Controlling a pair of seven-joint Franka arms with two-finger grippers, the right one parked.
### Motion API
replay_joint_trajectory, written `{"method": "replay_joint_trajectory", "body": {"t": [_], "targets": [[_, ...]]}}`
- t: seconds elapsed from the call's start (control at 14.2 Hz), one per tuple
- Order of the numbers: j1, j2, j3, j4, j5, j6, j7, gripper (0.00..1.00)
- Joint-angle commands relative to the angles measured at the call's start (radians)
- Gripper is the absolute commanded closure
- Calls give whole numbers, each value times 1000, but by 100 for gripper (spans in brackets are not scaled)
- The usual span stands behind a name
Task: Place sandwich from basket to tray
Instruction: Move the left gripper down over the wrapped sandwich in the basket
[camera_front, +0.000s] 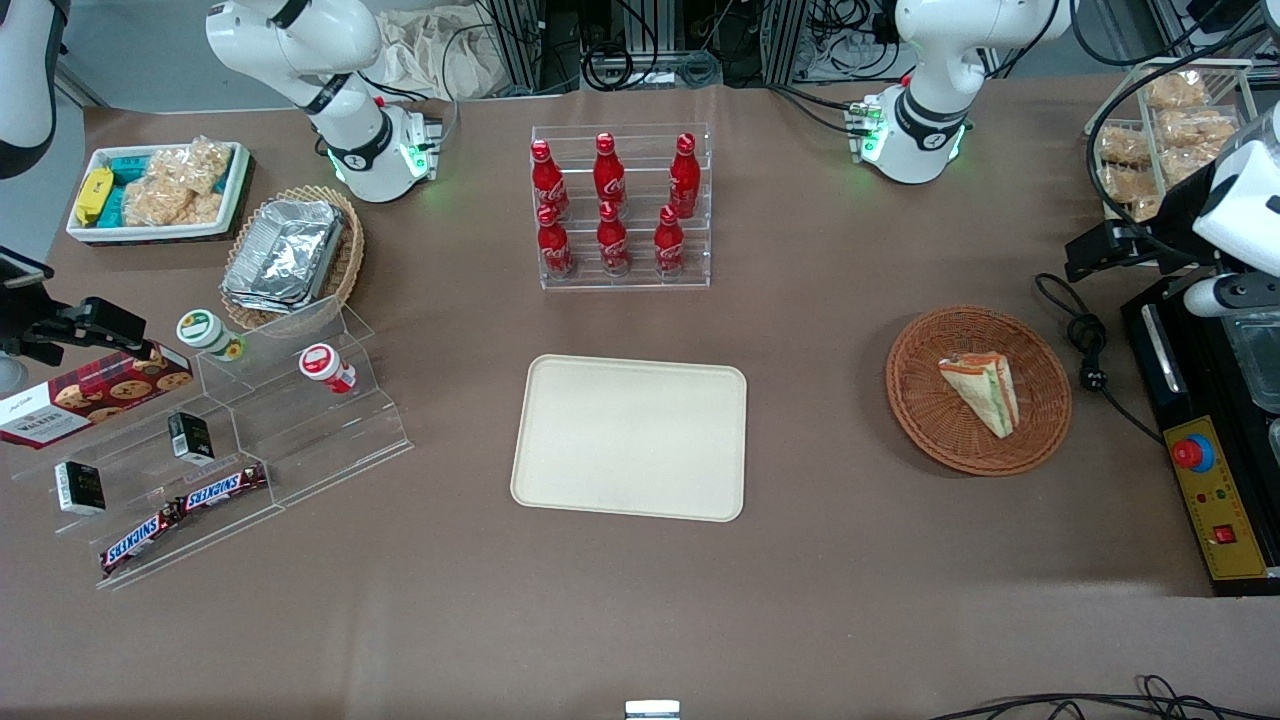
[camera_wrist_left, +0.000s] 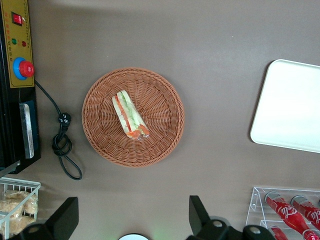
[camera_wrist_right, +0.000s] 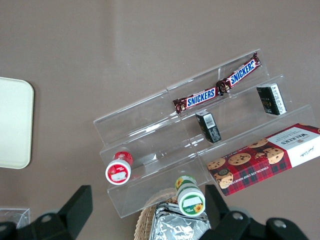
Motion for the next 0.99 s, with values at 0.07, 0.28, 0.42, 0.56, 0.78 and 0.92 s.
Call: {"method": "replay_joint_trajectory", "body": {"t": [0.07,0.28,0.42,0.56,0.78,0.92], "targets": [[8,15,-13,38,13,-29,-25,1],[9,20,-12,16,1,-29,-136,1],[14,18,-10,-30,-8,-15,-256,1],[18,9,-6,-121,-24,21,-351,1],[21,-22,5,-313,-24,183,-378,1],[20,-14,27,-419,-16,295,-457,1]]}}
